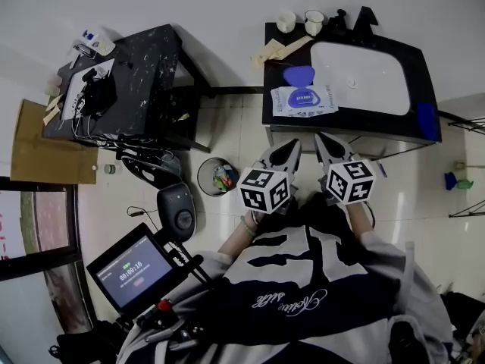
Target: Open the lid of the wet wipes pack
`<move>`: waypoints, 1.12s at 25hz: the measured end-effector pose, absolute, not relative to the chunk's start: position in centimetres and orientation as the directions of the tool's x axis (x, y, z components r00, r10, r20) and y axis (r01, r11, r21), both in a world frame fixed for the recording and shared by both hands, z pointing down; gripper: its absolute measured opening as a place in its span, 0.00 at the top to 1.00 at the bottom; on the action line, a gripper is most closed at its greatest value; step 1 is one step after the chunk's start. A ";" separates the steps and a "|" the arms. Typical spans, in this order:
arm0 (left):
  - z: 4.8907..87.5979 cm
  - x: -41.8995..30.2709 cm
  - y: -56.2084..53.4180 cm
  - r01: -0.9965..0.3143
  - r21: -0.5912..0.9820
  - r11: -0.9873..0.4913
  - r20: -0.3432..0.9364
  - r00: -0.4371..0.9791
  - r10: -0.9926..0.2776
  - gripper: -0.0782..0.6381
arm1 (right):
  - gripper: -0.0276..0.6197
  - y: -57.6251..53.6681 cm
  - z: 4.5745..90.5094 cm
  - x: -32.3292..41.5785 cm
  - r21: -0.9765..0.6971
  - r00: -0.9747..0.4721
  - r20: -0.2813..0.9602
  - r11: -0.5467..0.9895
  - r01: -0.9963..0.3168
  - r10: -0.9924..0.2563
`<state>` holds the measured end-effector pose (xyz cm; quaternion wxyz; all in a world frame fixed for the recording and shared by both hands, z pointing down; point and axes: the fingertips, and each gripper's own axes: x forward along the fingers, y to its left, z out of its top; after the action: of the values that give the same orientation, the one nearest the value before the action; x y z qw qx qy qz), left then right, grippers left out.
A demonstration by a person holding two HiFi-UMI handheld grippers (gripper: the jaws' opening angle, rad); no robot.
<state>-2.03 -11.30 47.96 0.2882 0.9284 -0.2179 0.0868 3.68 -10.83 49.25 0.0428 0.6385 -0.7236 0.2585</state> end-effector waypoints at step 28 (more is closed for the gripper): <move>46.1 1.5 5.2 -0.656 0.503 -0.563 0.270 0.738 -0.619 0.89 | 0.96 5.1 46.7 6.6 -0.387 -0.442 0.325 0.308 -0.869 -0.836</move>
<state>1.54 5.20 46.12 0.2976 0.8834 -0.3608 0.0311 6.58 5.09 46.66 0.0313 0.5274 -0.8082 0.2601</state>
